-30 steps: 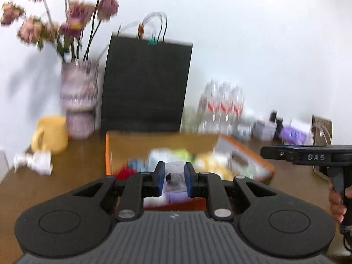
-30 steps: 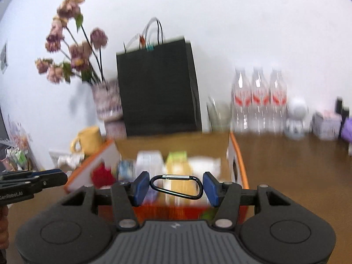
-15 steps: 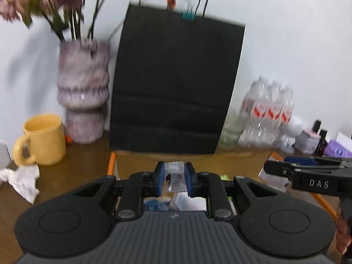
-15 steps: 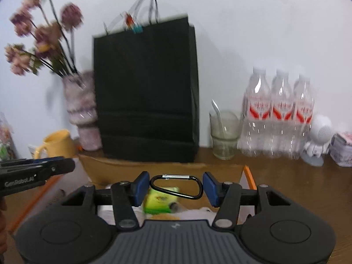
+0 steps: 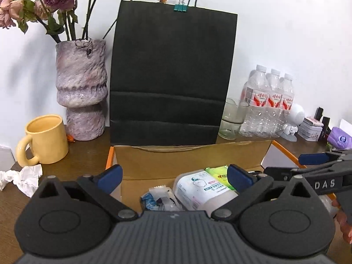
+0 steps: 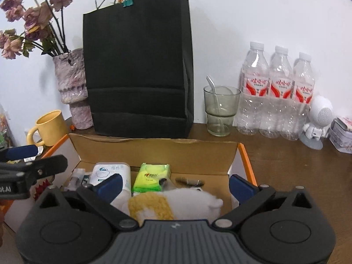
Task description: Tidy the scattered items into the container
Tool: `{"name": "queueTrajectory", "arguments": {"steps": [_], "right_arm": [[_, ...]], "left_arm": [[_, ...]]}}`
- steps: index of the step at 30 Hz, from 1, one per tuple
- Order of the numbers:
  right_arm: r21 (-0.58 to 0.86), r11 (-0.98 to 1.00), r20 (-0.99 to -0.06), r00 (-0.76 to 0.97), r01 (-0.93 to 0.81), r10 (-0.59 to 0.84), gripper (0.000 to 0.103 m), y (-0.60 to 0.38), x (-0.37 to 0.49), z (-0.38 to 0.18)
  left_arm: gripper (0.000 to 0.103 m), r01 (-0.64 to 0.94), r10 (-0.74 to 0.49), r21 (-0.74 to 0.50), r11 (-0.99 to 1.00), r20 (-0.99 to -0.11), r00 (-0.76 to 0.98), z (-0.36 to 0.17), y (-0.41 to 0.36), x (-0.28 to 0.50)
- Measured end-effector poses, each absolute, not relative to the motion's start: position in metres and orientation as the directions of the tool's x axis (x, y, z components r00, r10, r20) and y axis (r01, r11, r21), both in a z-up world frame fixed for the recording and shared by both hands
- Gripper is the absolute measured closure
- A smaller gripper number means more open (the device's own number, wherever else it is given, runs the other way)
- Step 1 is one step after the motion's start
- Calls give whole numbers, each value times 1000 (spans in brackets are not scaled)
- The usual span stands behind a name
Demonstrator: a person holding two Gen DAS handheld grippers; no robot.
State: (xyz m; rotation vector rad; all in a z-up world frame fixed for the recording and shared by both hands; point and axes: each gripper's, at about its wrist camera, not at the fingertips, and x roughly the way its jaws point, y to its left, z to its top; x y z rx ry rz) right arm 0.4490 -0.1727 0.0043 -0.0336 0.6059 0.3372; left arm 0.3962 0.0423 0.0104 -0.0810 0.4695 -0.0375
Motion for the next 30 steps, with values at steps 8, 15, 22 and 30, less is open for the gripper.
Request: {"name": "queueTrajectory", "arguments": {"steps": [8,15,22,30], "right_arm": [[64,945,-572,764,-320,298,0,-173,448,4],[57,942,-578,759,-330,300,0,-170,446,5],[36,939,-546,781,-341,304,0,-174,416,27],[4,932,-514,798,-363,313,0,-191,350,46]], "left_arm": [[0,-4,-34,-79,997,-474,880,7,43,400],[0,-8,-28,-72,997,-477,878,9,42,398],[0,-58,3,-118,991,-419,908,29,44,368],[0,7,-48,-105,994,-393,918,45,24,305]]}}
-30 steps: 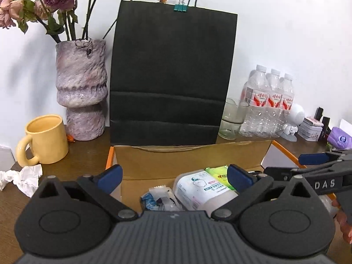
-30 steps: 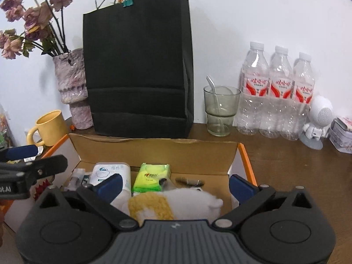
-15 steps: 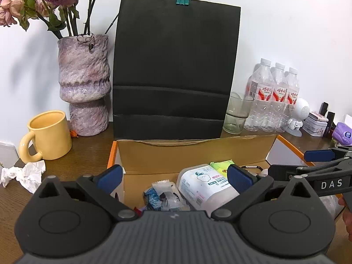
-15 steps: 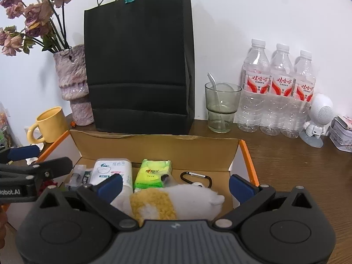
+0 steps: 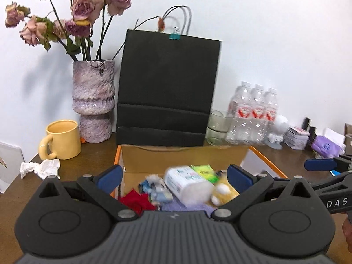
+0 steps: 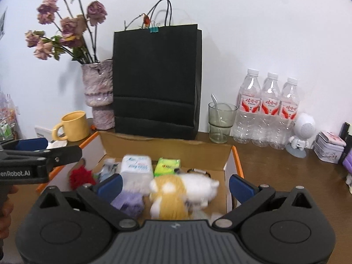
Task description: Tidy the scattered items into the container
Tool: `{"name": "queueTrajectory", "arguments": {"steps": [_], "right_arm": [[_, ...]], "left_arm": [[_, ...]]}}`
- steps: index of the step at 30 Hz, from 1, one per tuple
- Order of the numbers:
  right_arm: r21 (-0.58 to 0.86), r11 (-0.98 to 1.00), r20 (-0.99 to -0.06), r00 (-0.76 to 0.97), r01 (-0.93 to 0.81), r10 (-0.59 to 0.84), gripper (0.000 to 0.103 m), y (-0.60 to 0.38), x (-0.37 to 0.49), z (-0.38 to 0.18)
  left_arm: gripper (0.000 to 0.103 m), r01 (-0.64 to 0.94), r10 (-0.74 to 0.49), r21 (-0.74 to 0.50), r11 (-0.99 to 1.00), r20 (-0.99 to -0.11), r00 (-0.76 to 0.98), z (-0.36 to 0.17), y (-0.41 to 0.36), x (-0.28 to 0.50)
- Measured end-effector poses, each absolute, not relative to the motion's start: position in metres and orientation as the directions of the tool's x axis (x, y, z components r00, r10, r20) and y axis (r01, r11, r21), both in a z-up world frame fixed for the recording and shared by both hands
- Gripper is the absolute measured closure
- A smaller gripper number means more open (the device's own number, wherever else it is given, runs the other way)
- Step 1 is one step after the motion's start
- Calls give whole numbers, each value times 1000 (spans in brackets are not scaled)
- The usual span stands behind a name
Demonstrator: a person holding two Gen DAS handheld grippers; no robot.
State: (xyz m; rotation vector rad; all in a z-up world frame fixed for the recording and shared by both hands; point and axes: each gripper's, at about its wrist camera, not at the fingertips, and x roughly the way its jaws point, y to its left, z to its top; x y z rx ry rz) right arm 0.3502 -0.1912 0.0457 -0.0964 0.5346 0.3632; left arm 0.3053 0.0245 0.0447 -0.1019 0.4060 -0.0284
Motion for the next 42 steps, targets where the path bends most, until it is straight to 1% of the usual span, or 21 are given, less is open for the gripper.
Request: {"name": "queueTrajectory", "arguments": {"steps": [5,11,20,26,34,42], "right_arm": [[1,931,-524,792,-366,312,0,-198,309,50],[18,933,-544,780,-359,310,0,-208,269,50],[32,938,-536,787,-344,307,0,-217,224,57],[37,946,-543,788,-323,290,0,-220,208,56],[24,960,-534,808,-278,248,0,-221,195,55],[21,959,-544,801,-284,249,0,-215,192,50]], "left_arm": [[0,16,-59,-108,994,-412,909,47,15,269],[0,-2,-43,-103,995,-434,900,49,13,228],[0,-27,-28,-125,992,-417,909,57,11,184],[0,-13,-45,-136,991,-415,909,58,7,169],[0,-57,0,-128,990,-405,914,56,7,159],[0,-69,18,-104,992,-430,903,50,5,160]]}}
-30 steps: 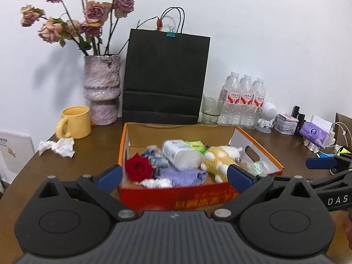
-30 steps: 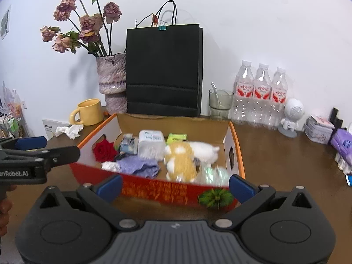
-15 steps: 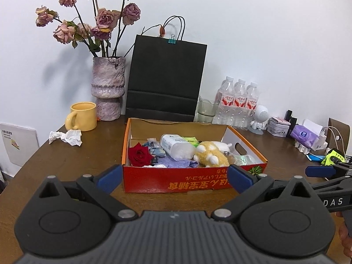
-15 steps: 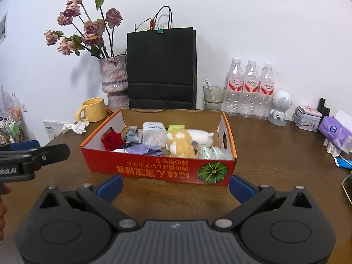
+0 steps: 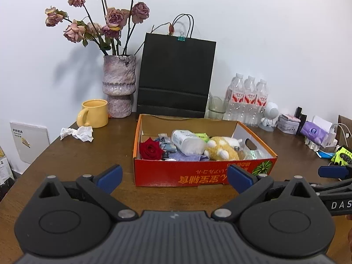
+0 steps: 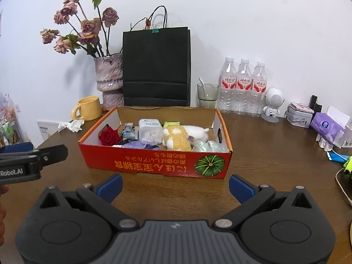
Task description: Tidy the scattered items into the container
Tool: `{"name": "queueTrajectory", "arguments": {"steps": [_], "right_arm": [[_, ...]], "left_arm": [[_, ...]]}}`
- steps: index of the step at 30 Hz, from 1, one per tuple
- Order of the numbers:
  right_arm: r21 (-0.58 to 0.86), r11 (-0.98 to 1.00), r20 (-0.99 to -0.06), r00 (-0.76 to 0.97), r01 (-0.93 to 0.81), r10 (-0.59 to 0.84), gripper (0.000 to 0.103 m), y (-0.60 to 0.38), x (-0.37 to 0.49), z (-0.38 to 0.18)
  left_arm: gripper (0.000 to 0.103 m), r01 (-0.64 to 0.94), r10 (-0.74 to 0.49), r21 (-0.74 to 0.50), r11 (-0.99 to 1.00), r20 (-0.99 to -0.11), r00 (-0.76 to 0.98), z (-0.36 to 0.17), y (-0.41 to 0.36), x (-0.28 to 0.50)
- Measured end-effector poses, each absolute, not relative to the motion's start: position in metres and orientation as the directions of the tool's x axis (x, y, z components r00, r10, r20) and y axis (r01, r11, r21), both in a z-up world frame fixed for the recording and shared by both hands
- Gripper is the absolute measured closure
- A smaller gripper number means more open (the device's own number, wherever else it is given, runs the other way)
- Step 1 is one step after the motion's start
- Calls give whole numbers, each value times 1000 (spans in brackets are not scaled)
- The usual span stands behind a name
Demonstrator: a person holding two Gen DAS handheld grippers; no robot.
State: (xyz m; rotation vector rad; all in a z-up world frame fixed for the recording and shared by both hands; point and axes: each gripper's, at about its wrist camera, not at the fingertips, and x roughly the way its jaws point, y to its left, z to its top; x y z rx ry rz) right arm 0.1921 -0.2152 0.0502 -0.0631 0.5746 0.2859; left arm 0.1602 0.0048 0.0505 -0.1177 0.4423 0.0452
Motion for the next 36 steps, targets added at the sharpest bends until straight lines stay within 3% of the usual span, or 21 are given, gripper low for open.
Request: {"name": "queueTrajectory", "arguments": {"steps": [36], "right_arm": [[16,957,-551,797,-288,249,0,-211,190,47]], "left_arm": [[0,-73,23,-96,993,-446,895,51,3,160]]}}
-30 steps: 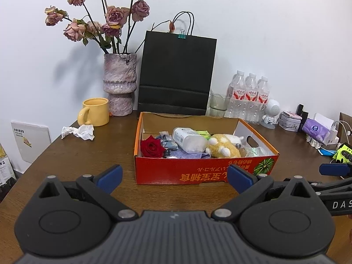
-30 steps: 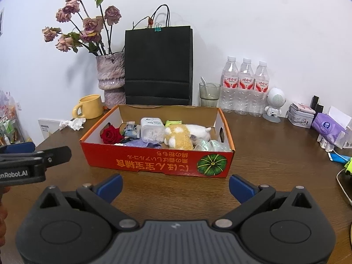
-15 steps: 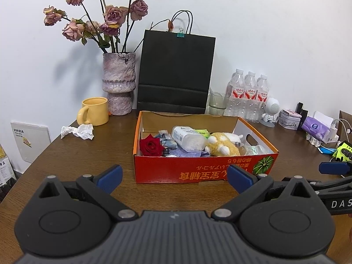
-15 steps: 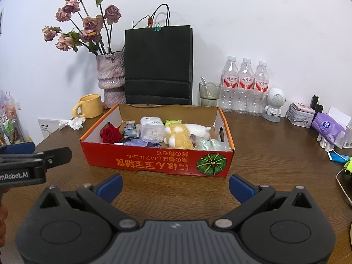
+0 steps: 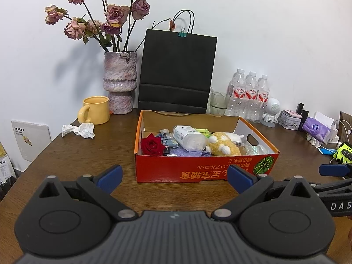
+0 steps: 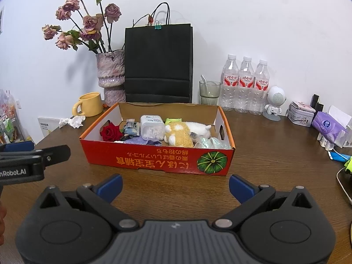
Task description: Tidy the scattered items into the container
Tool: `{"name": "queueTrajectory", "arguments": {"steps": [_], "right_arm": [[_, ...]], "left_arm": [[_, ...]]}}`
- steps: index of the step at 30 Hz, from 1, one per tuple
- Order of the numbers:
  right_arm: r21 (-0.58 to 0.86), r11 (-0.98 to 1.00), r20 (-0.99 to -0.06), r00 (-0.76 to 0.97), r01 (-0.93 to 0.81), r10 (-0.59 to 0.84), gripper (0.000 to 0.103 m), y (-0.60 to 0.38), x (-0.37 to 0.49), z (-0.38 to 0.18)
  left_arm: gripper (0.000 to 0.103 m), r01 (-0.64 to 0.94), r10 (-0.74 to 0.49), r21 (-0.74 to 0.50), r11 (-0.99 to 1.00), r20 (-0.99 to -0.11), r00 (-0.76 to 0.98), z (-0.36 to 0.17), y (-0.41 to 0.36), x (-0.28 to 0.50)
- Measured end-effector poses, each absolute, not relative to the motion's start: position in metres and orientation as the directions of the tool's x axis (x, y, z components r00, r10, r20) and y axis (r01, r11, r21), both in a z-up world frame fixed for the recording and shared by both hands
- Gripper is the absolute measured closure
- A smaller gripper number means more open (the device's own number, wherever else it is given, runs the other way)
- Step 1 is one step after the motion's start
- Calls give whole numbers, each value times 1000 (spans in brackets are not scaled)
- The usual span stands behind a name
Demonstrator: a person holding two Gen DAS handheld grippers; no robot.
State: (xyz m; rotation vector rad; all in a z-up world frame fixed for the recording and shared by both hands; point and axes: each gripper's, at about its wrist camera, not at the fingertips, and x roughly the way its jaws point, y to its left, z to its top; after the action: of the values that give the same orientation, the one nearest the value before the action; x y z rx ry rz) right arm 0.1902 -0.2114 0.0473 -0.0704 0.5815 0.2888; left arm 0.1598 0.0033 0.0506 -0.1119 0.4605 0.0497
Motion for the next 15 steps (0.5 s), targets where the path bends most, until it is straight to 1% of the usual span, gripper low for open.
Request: {"name": "queueTrajectory", "arguments": {"steps": [15], "right_arm": [[15,958,-554,795,-286,246,0,-214,189,43]], "left_arm": [[0,-50,-8,-112,992,-462,887,49,1,158]]}}
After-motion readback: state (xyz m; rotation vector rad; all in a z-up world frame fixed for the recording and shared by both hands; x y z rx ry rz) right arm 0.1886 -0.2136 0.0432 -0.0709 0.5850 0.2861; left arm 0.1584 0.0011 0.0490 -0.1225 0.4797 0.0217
